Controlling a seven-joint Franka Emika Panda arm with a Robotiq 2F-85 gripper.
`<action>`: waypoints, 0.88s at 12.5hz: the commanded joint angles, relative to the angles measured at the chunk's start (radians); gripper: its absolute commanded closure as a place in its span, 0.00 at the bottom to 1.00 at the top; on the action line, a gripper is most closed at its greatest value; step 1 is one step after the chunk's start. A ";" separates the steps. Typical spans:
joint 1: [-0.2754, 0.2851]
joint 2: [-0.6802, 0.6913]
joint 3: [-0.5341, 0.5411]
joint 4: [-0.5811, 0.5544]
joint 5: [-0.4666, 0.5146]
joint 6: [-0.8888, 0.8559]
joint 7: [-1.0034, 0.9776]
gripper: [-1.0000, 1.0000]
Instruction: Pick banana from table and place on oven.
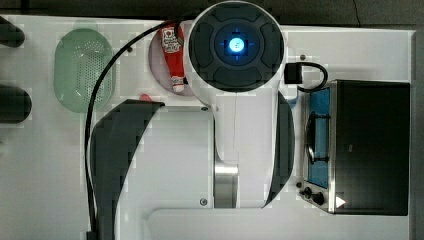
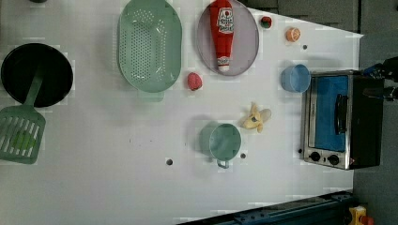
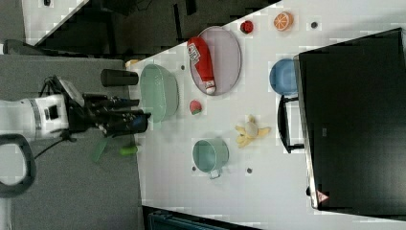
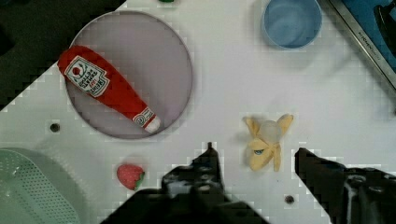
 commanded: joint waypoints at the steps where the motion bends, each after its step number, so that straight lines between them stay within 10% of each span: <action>1: -0.027 -0.455 -0.014 -0.307 -0.015 -0.140 0.115 0.21; 3: -0.027 -0.455 -0.015 -0.314 -0.015 -0.140 0.115 0.00; 11: -0.027 -0.364 -0.012 -0.441 -0.015 0.057 0.115 0.00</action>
